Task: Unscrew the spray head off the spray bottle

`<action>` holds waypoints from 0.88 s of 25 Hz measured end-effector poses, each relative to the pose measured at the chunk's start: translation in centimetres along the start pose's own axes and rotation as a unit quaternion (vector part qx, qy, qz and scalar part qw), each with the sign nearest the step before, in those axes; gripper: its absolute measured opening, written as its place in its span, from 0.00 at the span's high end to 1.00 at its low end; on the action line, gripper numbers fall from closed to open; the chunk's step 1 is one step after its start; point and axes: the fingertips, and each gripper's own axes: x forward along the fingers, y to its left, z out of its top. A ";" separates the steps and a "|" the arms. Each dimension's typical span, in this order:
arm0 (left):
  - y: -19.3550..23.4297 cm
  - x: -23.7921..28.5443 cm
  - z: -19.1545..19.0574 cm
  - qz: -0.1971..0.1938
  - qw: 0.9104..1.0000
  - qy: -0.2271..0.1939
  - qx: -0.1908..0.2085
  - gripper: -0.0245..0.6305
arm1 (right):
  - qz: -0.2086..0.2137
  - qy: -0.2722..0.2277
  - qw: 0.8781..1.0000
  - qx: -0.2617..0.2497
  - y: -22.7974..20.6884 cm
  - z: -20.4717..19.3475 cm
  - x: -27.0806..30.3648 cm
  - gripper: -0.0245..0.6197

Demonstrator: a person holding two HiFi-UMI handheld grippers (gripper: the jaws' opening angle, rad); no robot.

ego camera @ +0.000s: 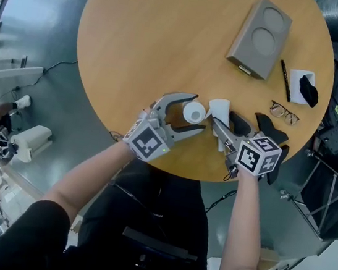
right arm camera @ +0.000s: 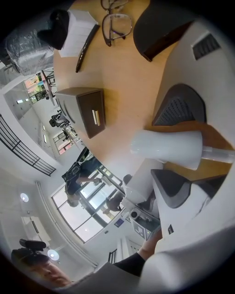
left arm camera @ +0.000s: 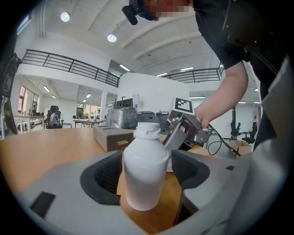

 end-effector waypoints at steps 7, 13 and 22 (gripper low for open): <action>-0.4 -2.8 3.5 0.007 1.000 -0.022 0.015 0.40 | -0.014 -0.020 1.000 -0.004 2.1 1.6 -3.1 0.48; -1.1 -7.6 8.3 0.030 1.000 -0.006 0.004 0.40 | 0.024 -0.064 0.997 -0.048 9.3 4.1 -7.3 0.48; -3.9 -15.1 17.6 0.020 0.999 -0.038 -0.030 0.42 | 0.072 -0.137 0.978 -0.138 21.6 7.1 -13.5 0.48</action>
